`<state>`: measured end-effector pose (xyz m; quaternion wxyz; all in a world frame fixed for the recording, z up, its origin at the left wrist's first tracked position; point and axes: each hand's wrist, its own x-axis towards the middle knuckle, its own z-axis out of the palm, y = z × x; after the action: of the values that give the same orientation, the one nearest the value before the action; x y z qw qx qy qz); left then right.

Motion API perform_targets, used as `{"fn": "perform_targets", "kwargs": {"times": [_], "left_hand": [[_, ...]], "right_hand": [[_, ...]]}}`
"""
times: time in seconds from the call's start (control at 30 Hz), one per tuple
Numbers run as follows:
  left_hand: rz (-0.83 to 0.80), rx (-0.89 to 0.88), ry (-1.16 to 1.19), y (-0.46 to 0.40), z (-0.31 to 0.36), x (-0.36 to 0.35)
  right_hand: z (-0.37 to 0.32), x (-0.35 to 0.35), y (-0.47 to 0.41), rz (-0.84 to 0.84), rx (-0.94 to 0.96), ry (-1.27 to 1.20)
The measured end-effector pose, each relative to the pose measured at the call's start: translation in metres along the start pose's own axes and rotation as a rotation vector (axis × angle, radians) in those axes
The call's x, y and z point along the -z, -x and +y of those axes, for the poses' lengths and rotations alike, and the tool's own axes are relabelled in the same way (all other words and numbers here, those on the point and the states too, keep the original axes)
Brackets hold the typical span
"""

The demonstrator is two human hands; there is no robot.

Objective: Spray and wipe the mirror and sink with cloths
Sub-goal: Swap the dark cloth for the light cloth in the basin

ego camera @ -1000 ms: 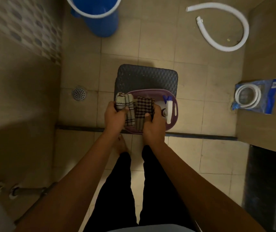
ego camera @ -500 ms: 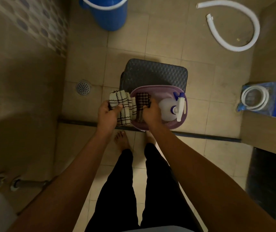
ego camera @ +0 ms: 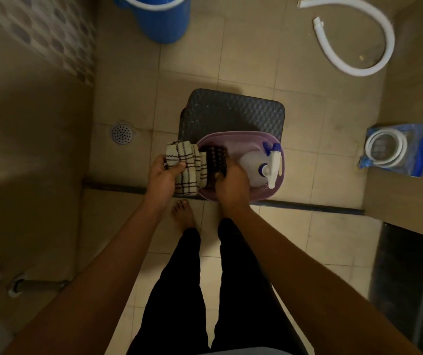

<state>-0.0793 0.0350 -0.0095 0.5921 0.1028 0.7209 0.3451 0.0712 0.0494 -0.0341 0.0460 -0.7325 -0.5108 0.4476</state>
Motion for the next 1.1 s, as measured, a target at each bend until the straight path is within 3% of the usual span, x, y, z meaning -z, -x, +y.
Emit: {"fn": "perform_targets", "kwargs": {"times": [0.23,0.47,0.53,0.63,0.77,0.87,1.1], "left_hand": [[-0.032,0.075,0.047,-0.007,-0.001,0.004],[-0.037,0.077,0.078,-0.013,-0.006,0.005],[-0.04,0.073,0.08,-0.013,-0.007,0.004],[-0.039,0.069,0.091,-0.014,-0.009,0.003],[-0.05,0.051,0.097,-0.014,-0.01,0.003],[-0.056,0.044,0.099,-0.014,-0.011,0.003],[-0.08,0.036,0.129,-0.016,-0.012,0.003]], "right_hand": [[0.048,0.074,0.054,0.408,-0.015,-0.04],[0.062,0.093,0.055,0.448,-0.019,-0.068],[0.064,0.098,0.054,0.499,0.024,-0.021],[0.06,0.103,0.051,0.442,0.145,-0.035],[0.049,0.1,0.037,0.316,0.362,0.232],[0.044,0.093,0.027,0.338,0.418,0.327],[0.033,0.082,0.016,0.463,0.209,0.196]]}}
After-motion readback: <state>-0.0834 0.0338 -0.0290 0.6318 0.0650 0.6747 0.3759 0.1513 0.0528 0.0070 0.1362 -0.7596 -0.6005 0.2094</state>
